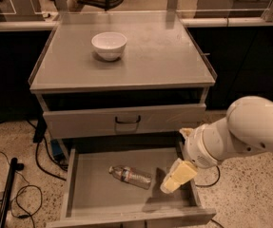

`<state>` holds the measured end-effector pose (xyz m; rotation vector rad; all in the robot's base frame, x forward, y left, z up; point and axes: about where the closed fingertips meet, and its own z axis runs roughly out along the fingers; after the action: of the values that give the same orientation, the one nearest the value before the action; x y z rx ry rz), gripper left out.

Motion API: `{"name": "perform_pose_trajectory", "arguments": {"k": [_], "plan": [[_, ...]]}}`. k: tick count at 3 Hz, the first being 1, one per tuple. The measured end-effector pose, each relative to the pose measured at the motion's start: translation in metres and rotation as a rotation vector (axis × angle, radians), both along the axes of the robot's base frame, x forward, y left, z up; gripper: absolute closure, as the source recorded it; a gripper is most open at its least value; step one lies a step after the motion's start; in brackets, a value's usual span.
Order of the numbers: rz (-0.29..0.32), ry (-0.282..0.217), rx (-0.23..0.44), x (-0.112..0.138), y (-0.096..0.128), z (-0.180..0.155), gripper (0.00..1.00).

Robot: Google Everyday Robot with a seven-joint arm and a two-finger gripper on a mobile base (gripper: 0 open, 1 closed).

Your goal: Pick water bottle from middle drawer and place on counter

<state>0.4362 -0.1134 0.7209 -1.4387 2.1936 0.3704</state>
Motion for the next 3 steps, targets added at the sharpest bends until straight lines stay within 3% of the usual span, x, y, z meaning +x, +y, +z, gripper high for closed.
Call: {"name": "perform_pose_trajectory", "arguments": {"k": [2, 3], "plan": [[0.019, 0.031, 0.086, 0.009, 0.017, -0.089, 0.0], [0.069, 0.021, 0.128, 0.014, 0.027, -0.125, 0.0]]}}
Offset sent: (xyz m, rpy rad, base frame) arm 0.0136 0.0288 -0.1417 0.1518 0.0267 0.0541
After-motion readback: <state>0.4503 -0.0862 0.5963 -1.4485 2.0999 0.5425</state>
